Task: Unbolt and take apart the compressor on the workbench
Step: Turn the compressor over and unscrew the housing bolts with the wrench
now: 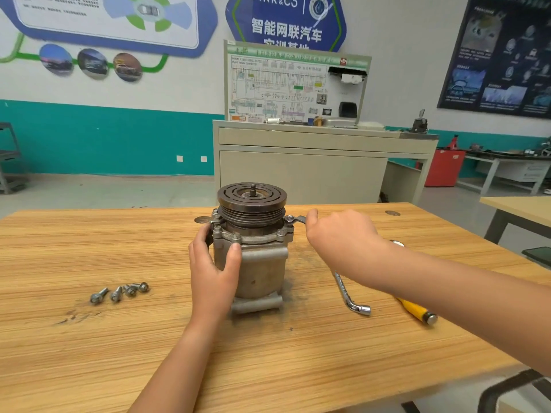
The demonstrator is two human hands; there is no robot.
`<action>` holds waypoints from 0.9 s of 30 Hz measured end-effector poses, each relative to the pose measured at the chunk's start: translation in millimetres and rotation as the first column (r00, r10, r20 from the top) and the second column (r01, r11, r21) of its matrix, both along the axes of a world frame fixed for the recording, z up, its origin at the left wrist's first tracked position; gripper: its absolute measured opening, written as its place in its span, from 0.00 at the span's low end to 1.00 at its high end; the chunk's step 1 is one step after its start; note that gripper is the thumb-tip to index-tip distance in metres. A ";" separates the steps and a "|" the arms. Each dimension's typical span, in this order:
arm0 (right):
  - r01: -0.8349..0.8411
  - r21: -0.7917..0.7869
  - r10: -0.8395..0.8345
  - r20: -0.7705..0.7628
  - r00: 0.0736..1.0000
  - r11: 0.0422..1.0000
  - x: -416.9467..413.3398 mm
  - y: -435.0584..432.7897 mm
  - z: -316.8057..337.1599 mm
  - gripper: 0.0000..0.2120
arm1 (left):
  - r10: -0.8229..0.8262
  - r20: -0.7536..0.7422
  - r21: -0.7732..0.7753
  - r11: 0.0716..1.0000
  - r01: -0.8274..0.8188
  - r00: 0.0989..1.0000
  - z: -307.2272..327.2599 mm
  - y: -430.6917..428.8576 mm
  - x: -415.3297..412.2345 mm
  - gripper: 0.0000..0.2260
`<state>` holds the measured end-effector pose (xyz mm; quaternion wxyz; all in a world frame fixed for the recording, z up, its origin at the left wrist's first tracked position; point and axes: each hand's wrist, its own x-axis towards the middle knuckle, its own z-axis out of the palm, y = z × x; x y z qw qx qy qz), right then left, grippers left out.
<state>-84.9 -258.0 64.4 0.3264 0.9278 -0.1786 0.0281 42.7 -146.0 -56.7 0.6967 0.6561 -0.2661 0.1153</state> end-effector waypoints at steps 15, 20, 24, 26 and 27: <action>-0.021 -0.168 -0.014 -0.207 0.978 0.986 13.3 -25.7 25.0 0.11 | 0.021 0.000 0.011 1.000 -0.021 1.000 2.2 1.2 -0.8 0.29; -0.134 -0.133 0.121 -0.097 0.988 0.982 55.7 -64.1 15.6 0.12 | 0.027 0.008 0.021 0.999 -0.028 1.000 0.9 0.7 0.5 0.26; -0.379 -0.050 0.382 0.175 0.908 0.924 85.8 -84.6 -12.7 0.17 | 0.018 0.015 0.015 1.000 -0.018 1.000 1.0 1.7 0.5 0.26; -0.404 0.052 0.356 0.381 0.854 0.913 85.5 -89.9 -25.5 0.16 | 0.014 0.010 0.010 1.000 -0.015 1.000 0.5 1.2 0.2 0.26; -0.412 0.147 0.277 0.538 0.796 0.899 80.4 -90.9 -31.5 0.14 | 0.020 0.004 -0.003 1.000 -0.020 1.000 1.0 1.3 -0.7 0.26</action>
